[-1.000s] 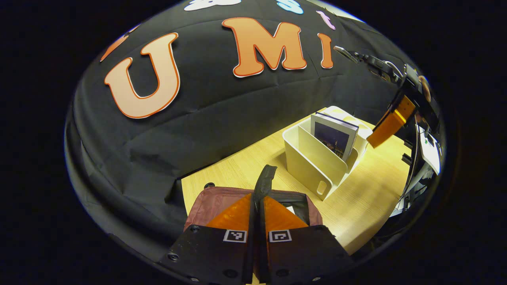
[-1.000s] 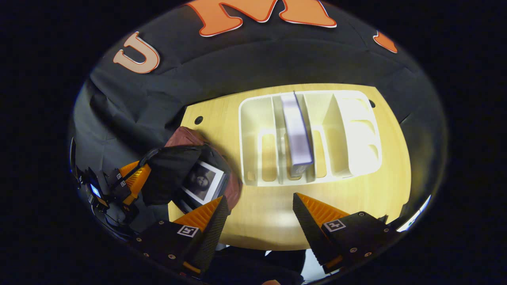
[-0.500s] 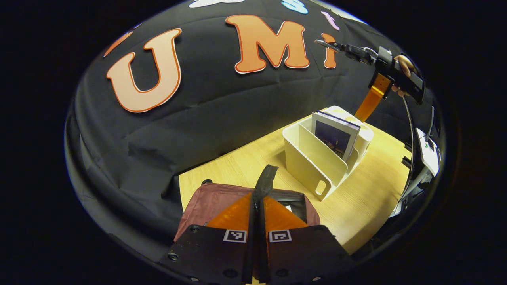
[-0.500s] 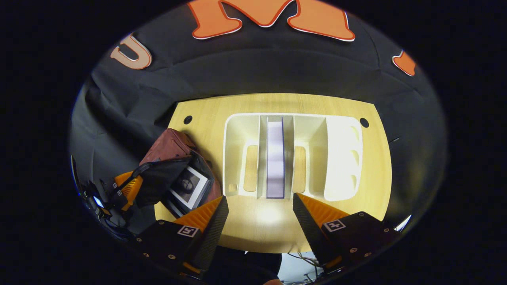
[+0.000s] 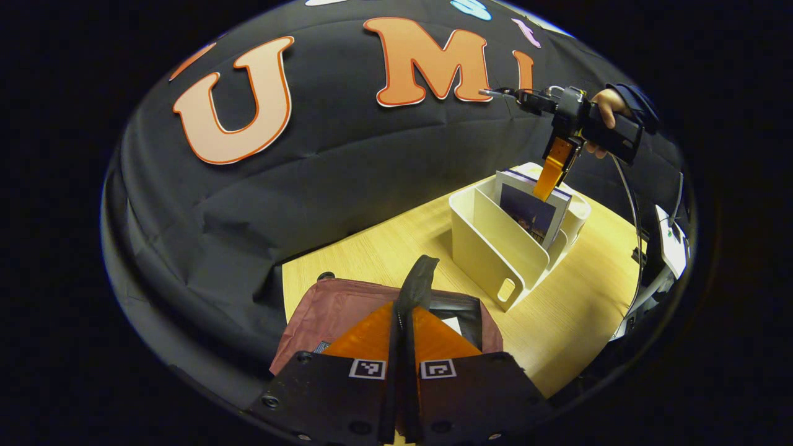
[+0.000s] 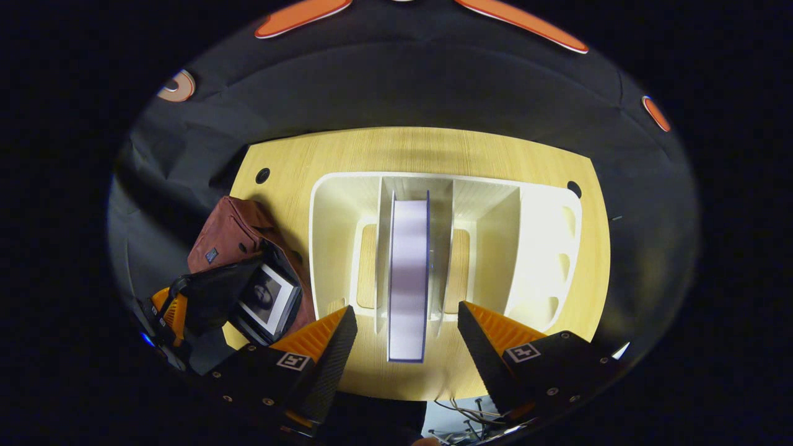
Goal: Open the schoolbag, grab two books from the bookshelf and put them into the schoolbag.
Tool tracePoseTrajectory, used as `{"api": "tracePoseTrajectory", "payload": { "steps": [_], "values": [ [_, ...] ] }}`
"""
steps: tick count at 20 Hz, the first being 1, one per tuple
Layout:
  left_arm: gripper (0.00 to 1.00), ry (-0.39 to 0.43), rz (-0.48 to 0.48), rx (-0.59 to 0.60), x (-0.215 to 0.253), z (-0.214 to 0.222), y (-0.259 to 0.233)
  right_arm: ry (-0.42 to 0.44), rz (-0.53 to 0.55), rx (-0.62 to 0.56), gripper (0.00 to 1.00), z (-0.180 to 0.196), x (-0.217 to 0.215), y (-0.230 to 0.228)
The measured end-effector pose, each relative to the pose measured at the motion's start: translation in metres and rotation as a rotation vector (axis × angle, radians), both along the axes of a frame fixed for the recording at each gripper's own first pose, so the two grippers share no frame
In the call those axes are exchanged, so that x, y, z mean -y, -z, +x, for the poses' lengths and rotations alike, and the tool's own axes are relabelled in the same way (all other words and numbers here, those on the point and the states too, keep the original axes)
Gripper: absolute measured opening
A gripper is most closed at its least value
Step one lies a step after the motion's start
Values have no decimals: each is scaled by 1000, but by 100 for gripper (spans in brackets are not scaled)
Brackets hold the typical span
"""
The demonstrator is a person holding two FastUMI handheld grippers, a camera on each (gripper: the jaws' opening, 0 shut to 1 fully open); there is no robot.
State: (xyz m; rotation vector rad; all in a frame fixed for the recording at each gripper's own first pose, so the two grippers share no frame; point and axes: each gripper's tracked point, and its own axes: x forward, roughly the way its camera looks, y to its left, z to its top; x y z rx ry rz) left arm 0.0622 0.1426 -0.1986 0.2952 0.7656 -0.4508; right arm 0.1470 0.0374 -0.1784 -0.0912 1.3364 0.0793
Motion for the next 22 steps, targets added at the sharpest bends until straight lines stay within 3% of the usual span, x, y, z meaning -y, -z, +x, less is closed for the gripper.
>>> {"api": "tracePoseTrajectory", "payload": {
  "steps": [9, 15, 18, 22],
  "values": [
    [6, -20, -2, -13, -6, -4, 5, -6, -47, -65, 97, 16, 1, 32],
    [6, -33, -15, -18, -8, -6, 8, 0, -79, -93, 62, 16, -1, 40],
    [6, -34, -20, -18, -8, -7, 8, 21, -97, -104, 40, 12, 3, 39],
    [6, -31, -29, -14, -8, -6, 10, 5, -113, -114, 36, 0, 5, 25]
  ]
}}
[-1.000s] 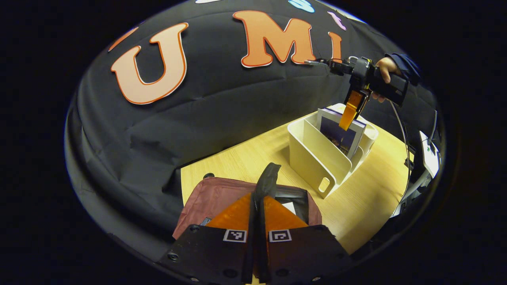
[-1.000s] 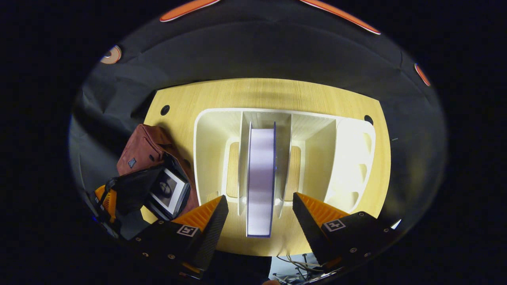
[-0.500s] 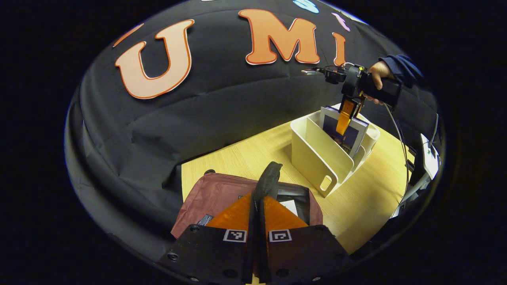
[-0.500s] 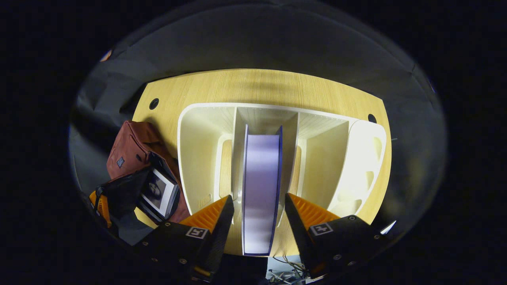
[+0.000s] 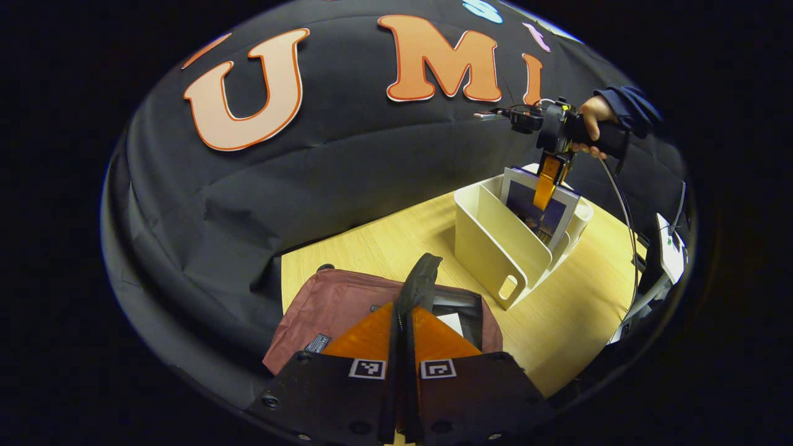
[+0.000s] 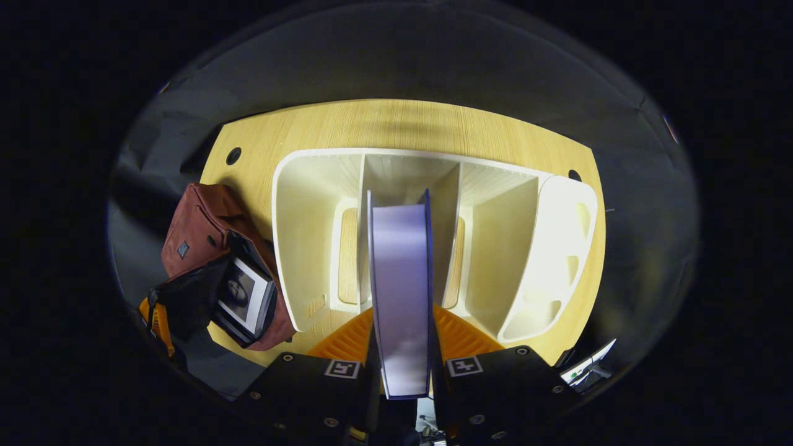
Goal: Open the schoolbag, grab two books from the bookshelf and put them into the schoolbag.
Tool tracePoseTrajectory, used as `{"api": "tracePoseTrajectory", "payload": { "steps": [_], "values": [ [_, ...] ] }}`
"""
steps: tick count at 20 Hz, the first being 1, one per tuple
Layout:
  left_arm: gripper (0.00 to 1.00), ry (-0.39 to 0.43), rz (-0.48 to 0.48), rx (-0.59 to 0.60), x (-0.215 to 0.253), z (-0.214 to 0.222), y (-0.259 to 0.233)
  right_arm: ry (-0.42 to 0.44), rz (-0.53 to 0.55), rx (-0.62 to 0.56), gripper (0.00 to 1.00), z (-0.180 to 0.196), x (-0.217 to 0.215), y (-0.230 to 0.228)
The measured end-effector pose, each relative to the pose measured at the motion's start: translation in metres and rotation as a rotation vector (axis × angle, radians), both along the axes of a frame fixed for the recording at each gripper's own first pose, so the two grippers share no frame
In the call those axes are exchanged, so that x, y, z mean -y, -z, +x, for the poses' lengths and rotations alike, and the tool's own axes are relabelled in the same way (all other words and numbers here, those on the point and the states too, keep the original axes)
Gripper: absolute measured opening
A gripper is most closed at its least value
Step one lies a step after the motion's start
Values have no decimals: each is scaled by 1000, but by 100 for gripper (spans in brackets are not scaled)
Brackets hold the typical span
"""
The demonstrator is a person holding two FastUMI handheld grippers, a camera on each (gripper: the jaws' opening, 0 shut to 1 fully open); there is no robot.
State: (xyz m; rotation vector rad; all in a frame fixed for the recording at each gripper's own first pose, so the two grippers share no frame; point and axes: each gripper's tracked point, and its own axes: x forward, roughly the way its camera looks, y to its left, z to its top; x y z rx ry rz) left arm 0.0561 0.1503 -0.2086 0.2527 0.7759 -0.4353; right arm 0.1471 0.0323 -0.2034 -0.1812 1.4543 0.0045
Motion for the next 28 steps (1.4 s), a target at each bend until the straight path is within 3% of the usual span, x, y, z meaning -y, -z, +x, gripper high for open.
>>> {"api": "tracePoseTrajectory", "payload": {
  "steps": [6, 14, 21, 28],
  "values": [
    [6, 10, -11, 6, 2, -3, 1, 8, 8, 65, 34, -8, 7, -50],
    [6, 31, -19, 16, 4, -5, 0, 12, 73, 152, 33, -45, 6, -128],
    [6, 48, -1, 27, 1, -2, -6, 57, 241, 219, 31, -76, -18, -162],
    [6, 76, 23, 40, 1, -1, -15, 121, 486, 225, 31, -121, -64, -142]
  ]
}}
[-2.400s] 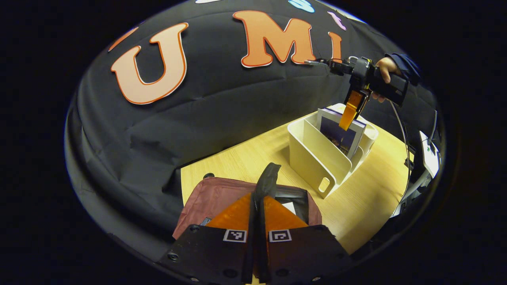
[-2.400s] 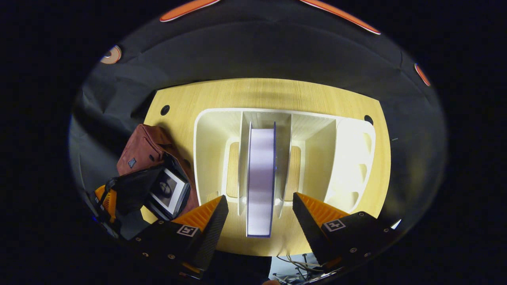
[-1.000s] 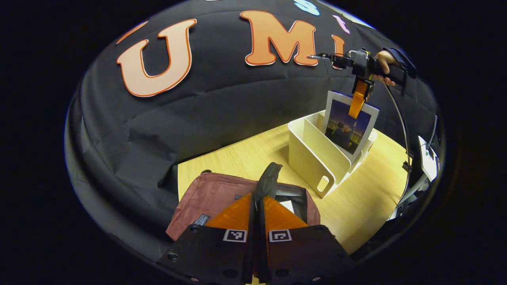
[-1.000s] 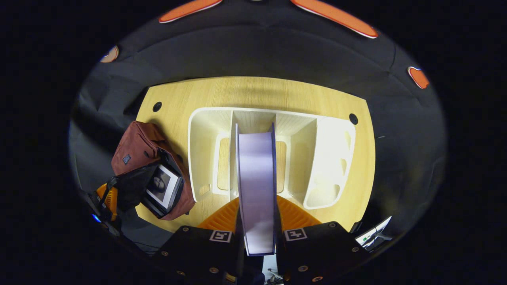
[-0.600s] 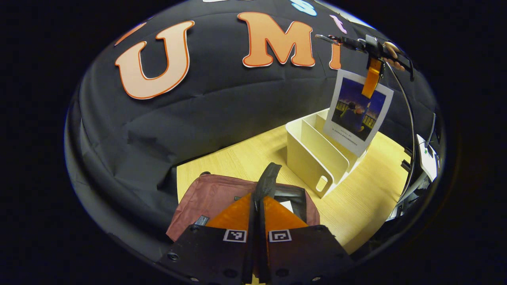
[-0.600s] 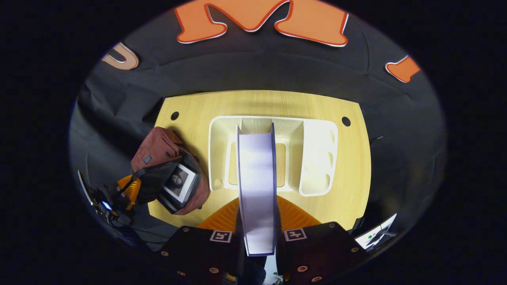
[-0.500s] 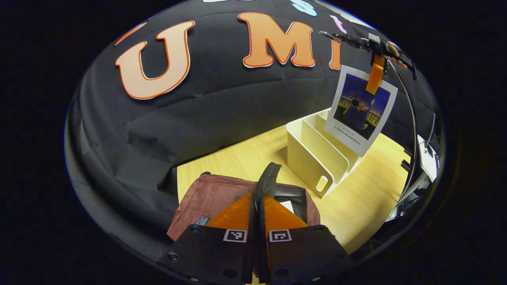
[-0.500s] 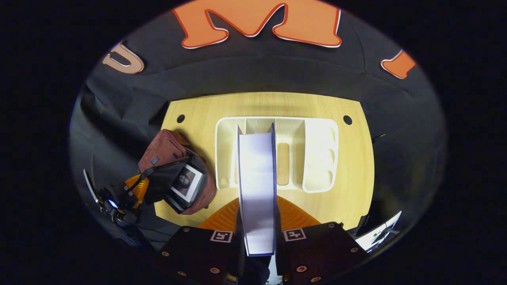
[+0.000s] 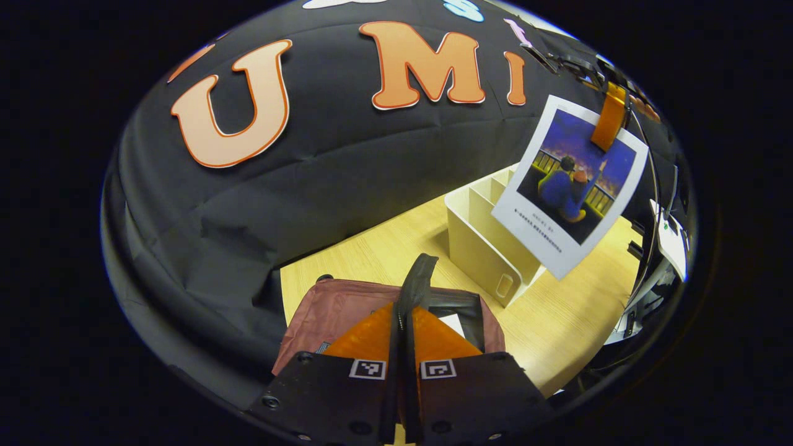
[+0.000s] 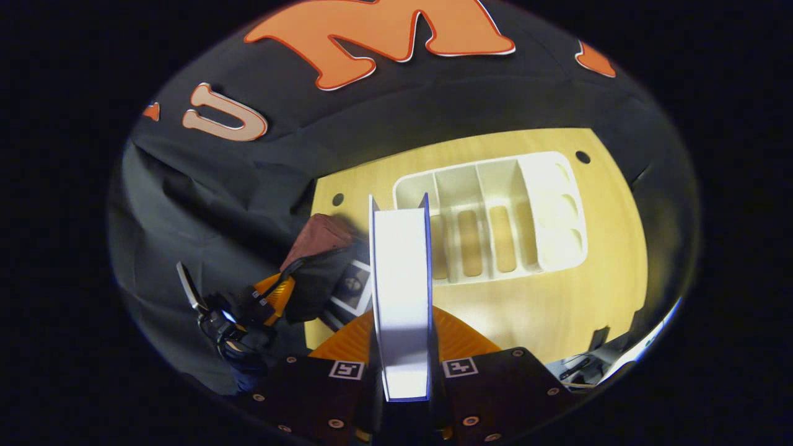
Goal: Open the schoolbag, grab two books from the bookshelf and put them into the schoolbag.
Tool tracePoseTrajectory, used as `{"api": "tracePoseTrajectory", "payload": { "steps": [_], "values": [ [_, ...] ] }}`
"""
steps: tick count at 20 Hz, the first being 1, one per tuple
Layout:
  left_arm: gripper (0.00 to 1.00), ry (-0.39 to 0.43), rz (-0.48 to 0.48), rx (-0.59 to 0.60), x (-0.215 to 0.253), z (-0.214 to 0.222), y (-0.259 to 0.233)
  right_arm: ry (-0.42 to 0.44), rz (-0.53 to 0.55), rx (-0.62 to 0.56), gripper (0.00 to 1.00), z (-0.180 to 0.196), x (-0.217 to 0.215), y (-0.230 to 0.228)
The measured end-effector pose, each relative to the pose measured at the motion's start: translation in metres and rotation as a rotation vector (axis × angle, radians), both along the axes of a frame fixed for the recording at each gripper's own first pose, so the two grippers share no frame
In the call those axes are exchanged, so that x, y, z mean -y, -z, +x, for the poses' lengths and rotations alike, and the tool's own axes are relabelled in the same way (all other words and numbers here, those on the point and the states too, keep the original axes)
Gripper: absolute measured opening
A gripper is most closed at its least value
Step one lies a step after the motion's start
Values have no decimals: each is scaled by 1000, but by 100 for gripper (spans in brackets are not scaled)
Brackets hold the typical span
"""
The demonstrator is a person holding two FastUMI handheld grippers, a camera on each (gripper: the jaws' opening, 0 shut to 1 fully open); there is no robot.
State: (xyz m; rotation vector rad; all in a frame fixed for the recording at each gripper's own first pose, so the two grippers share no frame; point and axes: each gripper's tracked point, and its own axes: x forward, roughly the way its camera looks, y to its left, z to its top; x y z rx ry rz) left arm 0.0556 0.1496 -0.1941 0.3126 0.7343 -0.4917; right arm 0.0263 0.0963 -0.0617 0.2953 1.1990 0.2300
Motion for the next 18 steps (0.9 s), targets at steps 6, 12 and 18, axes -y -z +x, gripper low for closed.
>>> {"api": "tracePoseTrajectory", "payload": {
  "steps": [6, 12, 18],
  "values": [
    [6, 8, -3, -2, -6, -1, -6, 27, 209, -5, 31, -26, -51, 31],
    [6, -1, -20, -6, -10, -6, -12, 103, 403, -99, 30, -50, -97, 115],
    [6, 17, -15, -6, -5, -13, -14, 187, 480, -65, 30, -34, -131, 149]
  ]
}}
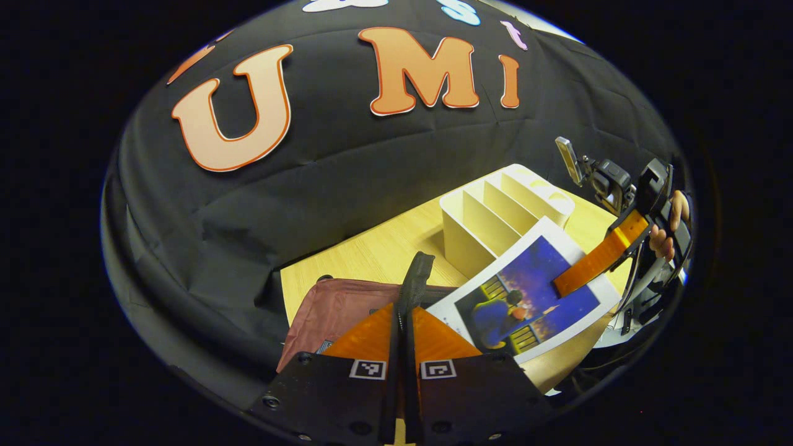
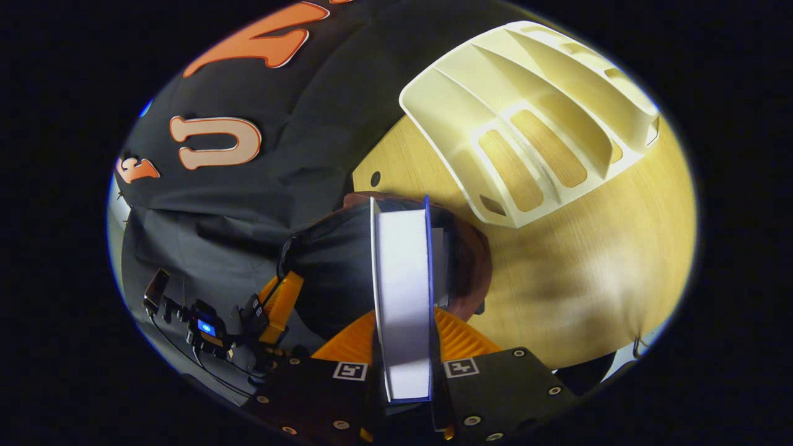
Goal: Open the schoolbag, grab two books from the bookshelf and put them into the schoolbag.
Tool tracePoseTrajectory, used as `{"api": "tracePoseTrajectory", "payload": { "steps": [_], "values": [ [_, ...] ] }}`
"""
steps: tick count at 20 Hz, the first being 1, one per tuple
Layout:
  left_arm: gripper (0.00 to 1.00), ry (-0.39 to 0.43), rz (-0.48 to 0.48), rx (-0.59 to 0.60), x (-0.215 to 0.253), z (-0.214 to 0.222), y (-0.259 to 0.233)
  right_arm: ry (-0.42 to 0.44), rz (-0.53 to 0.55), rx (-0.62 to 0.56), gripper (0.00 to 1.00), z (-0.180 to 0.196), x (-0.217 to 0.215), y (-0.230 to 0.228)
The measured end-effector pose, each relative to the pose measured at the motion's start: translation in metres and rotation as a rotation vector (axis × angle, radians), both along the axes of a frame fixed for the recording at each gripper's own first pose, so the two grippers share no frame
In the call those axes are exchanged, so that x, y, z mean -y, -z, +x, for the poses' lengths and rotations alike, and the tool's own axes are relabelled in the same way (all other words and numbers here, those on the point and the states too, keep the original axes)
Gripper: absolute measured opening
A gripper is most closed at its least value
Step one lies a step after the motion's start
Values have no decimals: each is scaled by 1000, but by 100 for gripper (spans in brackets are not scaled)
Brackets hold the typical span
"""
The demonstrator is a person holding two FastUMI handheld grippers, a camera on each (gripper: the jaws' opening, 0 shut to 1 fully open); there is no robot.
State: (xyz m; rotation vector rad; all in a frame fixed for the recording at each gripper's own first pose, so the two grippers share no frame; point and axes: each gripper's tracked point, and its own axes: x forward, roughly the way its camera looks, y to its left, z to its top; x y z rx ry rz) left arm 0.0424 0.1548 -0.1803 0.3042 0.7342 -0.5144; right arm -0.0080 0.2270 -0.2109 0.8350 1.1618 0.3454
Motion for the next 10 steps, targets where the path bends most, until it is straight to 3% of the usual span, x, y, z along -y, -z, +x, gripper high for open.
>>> {"api": "tracePoseTrajectory", "payload": {
  "steps": [10],
  "values": [
    [6, 19, -21, 5, 10, -12, -6, 45, 31, 6, 30, 16, -56, 45]
  ]
}}
